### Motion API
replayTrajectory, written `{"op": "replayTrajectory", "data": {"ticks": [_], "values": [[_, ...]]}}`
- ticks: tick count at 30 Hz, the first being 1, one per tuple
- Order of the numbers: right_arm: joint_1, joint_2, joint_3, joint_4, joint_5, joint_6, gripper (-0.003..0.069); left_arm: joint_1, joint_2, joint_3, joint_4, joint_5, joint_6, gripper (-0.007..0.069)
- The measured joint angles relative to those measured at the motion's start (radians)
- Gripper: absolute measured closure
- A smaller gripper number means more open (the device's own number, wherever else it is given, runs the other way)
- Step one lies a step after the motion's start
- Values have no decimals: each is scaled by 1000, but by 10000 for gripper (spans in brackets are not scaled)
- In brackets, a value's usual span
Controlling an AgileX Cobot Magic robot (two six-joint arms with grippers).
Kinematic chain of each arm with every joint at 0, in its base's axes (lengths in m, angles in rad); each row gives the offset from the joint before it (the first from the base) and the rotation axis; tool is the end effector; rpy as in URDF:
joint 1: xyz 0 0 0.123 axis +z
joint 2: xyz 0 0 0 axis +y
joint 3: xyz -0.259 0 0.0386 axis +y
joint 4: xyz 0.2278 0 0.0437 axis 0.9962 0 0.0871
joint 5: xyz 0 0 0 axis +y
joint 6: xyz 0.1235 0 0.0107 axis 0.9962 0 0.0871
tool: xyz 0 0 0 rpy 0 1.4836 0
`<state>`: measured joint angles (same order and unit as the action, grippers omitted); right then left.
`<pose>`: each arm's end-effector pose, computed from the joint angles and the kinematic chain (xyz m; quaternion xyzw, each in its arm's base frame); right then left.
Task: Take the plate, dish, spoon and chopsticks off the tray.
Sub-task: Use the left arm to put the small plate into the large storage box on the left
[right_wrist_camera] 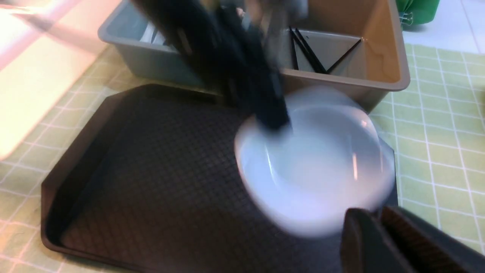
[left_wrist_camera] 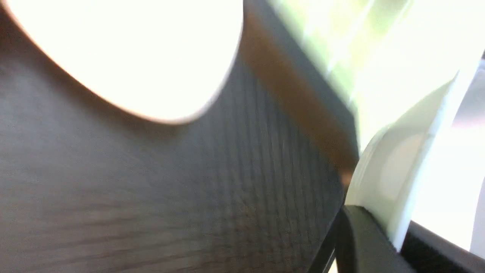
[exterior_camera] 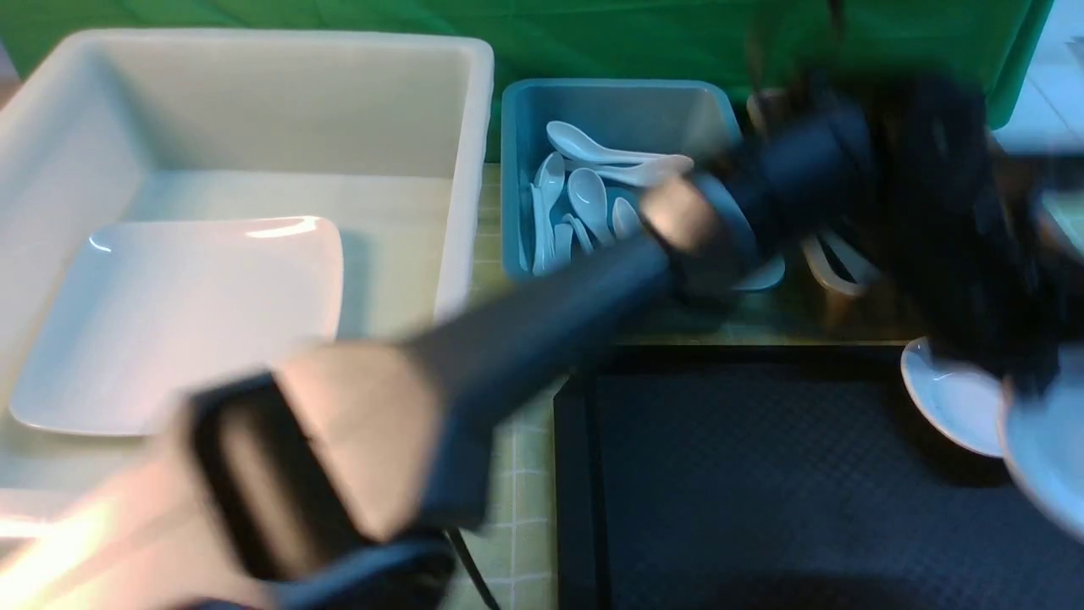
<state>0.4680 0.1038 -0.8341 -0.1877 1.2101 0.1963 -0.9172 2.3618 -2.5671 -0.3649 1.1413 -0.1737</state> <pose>0.0097 -0.0193 0.3266 -0.0911 0.8230 0.0941 0.5527 0.2752 -0.4255 0.2809 0.3226 0.8617 -0.3350 0.2030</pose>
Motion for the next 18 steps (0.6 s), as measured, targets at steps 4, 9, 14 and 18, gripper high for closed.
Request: {"op": "replayTrajectory", "data": {"ticks": [4,9,14,18], "values": [[0,0,0,0,-1,0,594,165,-208,-29,83,59,-5,619],[0,0,0,0,-1,0,588,415,-386,63,38,63,2,619],[0,0,0,0,-1,0,587,632,-549,397,12,69,50,619],[0,0,0,0,-1,0,587,788,-638,667,-6,75,86,619]]}}
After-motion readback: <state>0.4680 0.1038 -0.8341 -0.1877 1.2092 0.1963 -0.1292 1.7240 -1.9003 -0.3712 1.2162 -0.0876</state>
